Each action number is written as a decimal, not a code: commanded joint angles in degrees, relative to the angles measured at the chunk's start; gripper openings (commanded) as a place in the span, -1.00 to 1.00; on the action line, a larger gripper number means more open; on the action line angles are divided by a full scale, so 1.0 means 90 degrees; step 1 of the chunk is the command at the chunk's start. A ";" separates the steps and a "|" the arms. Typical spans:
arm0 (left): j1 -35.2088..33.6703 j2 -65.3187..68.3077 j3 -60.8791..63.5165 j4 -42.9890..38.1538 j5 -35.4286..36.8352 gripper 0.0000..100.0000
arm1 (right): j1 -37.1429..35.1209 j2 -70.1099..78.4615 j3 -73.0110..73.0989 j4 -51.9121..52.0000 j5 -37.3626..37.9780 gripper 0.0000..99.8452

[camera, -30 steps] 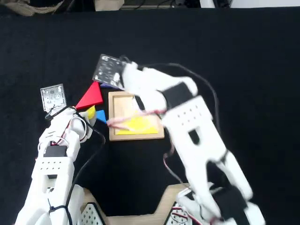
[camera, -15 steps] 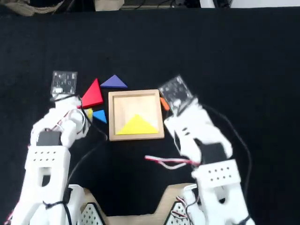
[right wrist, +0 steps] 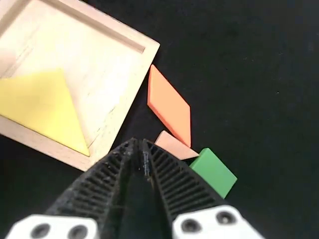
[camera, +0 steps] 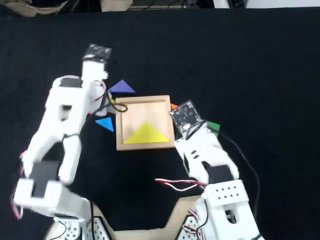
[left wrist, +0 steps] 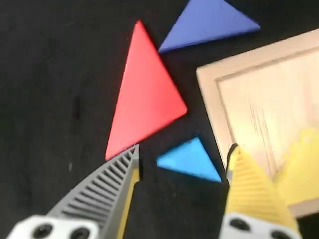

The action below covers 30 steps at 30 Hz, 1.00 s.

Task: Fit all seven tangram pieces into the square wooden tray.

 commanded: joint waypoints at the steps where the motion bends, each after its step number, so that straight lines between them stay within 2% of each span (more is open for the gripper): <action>1: -0.0122 0.1123 -0.1617 0.0068 -0.0469 -0.44 | 0.0088 -0.0112 0.0044 -0.0371 0.0000 -0.98; 7: -0.0591 0.2139 -0.2838 0.0713 -0.1201 -0.43 | 0.0088 -0.0103 0.0044 -0.0391 0.0000 -0.98; 11: -0.0640 0.2696 -0.3297 0.0947 -0.1436 -0.44 | 0.0078 -0.0132 0.0044 -0.0391 0.0010 -0.98; 25: -0.0298 0.3057 -0.3414 0.0723 -0.1416 -0.43 | 0.0078 -0.0112 0.0044 -0.0391 0.0010 -0.98; 30: -0.0317 0.2842 -0.3385 0.0723 -0.1104 -0.43 | 0.0078 -0.0112 0.0044 -0.0391 0.0010 -0.98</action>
